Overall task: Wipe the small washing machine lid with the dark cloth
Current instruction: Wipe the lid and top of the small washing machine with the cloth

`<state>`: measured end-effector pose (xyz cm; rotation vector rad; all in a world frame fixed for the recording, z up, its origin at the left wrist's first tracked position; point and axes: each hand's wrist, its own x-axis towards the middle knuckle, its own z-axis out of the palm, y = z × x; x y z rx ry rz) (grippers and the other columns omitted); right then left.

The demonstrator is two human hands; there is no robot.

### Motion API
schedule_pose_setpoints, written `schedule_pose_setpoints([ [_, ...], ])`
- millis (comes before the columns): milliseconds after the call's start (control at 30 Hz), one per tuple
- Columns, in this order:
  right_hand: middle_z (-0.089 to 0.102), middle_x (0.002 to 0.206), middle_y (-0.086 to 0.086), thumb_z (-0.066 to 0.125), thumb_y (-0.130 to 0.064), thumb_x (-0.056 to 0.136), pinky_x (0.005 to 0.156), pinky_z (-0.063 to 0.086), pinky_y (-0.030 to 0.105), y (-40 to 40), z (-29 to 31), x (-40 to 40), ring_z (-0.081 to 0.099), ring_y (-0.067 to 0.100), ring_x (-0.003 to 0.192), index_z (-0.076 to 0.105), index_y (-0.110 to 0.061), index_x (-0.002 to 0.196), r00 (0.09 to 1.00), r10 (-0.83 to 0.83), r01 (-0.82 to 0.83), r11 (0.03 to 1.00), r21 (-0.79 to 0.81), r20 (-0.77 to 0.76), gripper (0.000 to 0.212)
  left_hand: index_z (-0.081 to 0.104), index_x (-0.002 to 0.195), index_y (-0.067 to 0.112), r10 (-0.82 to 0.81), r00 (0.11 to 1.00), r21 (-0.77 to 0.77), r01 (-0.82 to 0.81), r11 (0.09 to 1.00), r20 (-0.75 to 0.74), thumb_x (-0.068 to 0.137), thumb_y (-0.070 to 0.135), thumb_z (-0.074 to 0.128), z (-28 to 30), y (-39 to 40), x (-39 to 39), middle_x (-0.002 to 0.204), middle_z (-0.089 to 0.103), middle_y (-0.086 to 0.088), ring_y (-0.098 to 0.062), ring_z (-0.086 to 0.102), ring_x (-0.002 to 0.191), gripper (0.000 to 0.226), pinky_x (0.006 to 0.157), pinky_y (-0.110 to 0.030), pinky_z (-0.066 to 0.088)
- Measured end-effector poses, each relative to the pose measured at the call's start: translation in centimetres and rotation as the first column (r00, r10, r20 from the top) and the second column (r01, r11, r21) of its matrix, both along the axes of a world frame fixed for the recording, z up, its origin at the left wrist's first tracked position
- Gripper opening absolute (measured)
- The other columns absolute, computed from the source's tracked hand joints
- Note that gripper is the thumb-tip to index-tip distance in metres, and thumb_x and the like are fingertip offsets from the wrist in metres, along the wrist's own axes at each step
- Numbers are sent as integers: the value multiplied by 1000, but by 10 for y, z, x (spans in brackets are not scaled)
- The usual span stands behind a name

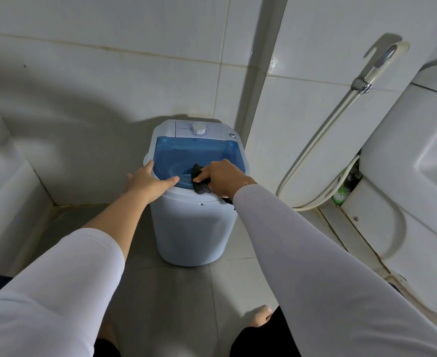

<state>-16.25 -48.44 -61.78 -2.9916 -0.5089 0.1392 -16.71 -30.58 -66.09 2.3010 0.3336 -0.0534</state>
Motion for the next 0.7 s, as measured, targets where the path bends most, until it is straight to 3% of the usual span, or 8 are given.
schedule_pose_setpoints([
  [433,61,130,6,49,-13,95,103,47,37,-41,3,-5,58,28,115,61,-23,128,995,-93,93,996,5,33,36,24,150,19,-13,1000,60,14,998,-9,84,49,64,9,-9,-5,154,32,-11,-36,23,144,83,119,-52,18],
  [700,61,128,10,52,-16,94,101,48,37,-59,1,-5,59,30,113,57,-19,131,987,-153,153,988,-1,55,37,23,150,19,1,1000,110,2,994,-27,84,51,62,8,-11,-5,153,33,-10,-36,25,144,83,118,-51,22],
])
